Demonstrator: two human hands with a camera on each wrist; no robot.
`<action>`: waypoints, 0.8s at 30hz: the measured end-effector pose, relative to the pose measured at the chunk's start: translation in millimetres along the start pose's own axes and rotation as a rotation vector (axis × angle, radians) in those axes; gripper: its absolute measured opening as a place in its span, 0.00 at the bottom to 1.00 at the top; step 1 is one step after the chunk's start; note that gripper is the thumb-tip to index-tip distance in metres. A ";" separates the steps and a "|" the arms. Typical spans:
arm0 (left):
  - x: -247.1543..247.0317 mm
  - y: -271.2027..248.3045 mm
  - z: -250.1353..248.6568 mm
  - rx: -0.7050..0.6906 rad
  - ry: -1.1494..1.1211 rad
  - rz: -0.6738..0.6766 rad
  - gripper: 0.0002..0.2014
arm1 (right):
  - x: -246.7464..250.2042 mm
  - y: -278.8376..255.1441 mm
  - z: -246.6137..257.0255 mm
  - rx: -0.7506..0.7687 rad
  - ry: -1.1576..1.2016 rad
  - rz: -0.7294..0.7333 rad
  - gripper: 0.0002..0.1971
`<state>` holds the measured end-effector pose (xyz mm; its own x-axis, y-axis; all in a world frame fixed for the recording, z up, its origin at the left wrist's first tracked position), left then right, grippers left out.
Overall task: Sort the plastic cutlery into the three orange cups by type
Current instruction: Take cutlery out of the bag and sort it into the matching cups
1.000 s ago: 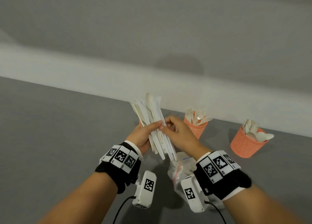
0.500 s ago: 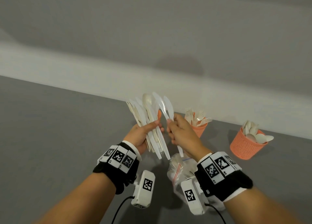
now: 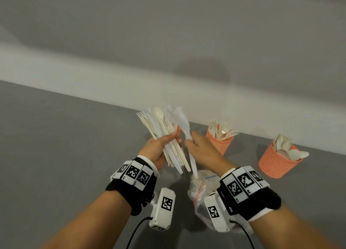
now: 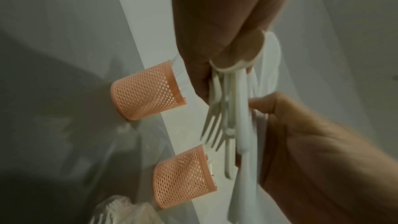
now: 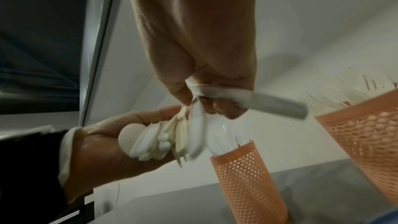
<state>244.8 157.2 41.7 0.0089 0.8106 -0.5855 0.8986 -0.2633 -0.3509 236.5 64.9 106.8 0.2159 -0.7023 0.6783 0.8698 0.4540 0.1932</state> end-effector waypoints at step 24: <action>16.6 -2.7 -16.9 -0.002 -0.236 -0.128 0.18 | -29.3 4.4 12.8 0.147 -0.132 0.185 0.15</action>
<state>250.0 180.2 45.2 -0.2075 0.6928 -0.6906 0.8865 -0.1652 -0.4322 228.3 94.5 96.8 0.2971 -0.5267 0.7964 0.7449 0.6497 0.1518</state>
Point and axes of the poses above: each hand's wrist, its own y-axis towards the middle knuckle, its own x-axis out of the back of the hand, z = x × y, the point moved 10 cm from there along y, towards the middle knuckle, and after that the axes turned 12 degrees about x, right-handed, at the moved point
